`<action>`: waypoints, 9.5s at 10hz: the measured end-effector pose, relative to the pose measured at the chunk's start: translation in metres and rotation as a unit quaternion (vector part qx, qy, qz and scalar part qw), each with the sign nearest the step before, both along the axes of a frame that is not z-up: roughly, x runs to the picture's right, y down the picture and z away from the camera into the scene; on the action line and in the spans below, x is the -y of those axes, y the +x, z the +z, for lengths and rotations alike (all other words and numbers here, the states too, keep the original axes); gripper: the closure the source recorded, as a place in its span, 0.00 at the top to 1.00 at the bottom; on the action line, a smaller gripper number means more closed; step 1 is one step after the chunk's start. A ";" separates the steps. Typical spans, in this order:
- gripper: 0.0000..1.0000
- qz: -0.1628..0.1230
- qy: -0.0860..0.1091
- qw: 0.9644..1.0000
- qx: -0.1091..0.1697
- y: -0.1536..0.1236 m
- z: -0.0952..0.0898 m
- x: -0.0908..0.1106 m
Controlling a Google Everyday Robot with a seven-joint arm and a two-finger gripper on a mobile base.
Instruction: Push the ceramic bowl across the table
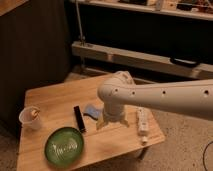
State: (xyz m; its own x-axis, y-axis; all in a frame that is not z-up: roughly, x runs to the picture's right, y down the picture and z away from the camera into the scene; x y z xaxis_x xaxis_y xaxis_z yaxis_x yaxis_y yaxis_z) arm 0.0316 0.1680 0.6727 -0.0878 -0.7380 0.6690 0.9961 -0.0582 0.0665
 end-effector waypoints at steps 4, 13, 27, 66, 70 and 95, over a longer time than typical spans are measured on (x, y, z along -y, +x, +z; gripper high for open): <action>0.80 0.000 -0.001 1.000 0.000 0.000 0.000 -0.001; 0.80 0.000 -0.001 1.000 0.000 0.000 0.000 -0.001; 0.22 -0.074 0.015 0.975 0.208 -0.120 -0.015 0.016; 0.00 -0.249 0.033 0.907 0.337 -0.187 0.122 -0.013; 0.00 -0.248 0.027 0.910 0.331 -0.186 0.140 -0.016; 0.00 -0.145 0.021 0.987 0.063 0.032 0.275 0.131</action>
